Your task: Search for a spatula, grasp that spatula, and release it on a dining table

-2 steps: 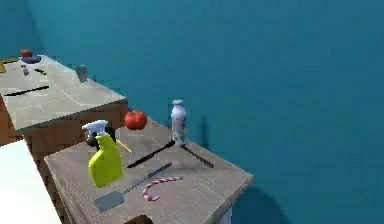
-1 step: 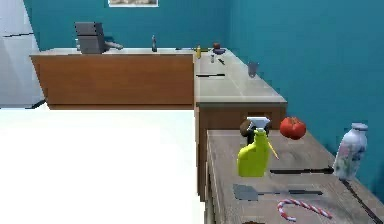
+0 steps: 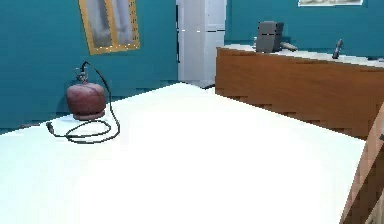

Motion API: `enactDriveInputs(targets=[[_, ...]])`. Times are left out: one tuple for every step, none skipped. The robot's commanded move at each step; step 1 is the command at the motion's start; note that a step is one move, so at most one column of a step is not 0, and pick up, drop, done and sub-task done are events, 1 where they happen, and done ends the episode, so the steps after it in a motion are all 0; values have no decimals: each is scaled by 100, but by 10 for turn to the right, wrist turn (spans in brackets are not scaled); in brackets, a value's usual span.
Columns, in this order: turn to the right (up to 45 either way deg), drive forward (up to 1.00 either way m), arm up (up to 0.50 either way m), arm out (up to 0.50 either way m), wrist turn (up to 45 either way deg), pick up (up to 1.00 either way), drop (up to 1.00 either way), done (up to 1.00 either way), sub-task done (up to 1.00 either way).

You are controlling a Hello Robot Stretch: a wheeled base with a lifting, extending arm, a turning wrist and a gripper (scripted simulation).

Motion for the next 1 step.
enactDriveInputs(targets=[[-90, 0, 0, 0, 0, 0, 0, 0, 0]])
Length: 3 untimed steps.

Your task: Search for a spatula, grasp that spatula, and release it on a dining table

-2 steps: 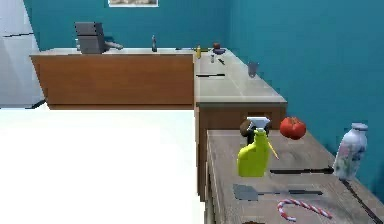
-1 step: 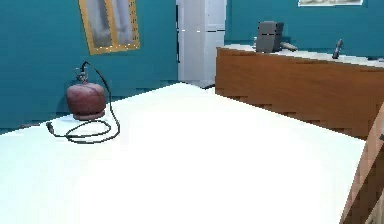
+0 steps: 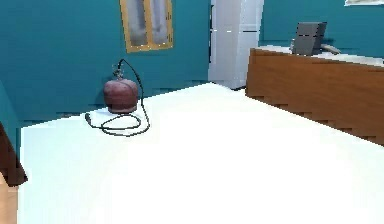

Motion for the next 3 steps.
enactDriveInputs(targets=[[0, 0, 50, 0, 0, 0, 0, 0, 0], [0, 0, 38, 0, 0, 0, 0, 0, 0], [0, 0, 0, 32, 0, 0, 0, 0, 0]])
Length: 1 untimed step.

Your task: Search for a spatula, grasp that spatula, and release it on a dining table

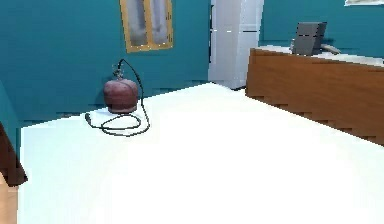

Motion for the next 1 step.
enactDriveInputs(targets=[[0, 0, 0, 0, 450, 0, 0, 0, 0]])
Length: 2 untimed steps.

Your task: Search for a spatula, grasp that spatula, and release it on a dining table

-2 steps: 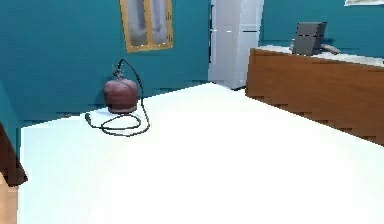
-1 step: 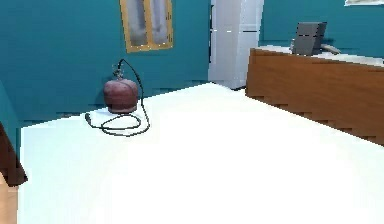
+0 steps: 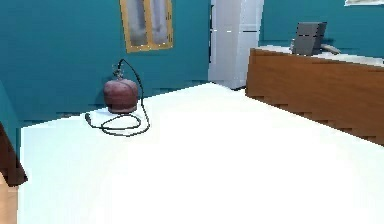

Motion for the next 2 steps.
enactDriveInputs(targets=[[0, 0, 0, 0, 450, 0, 0, 0, 0], [0, 0, 0, 0, 300, 0, 0, 0, 0]])
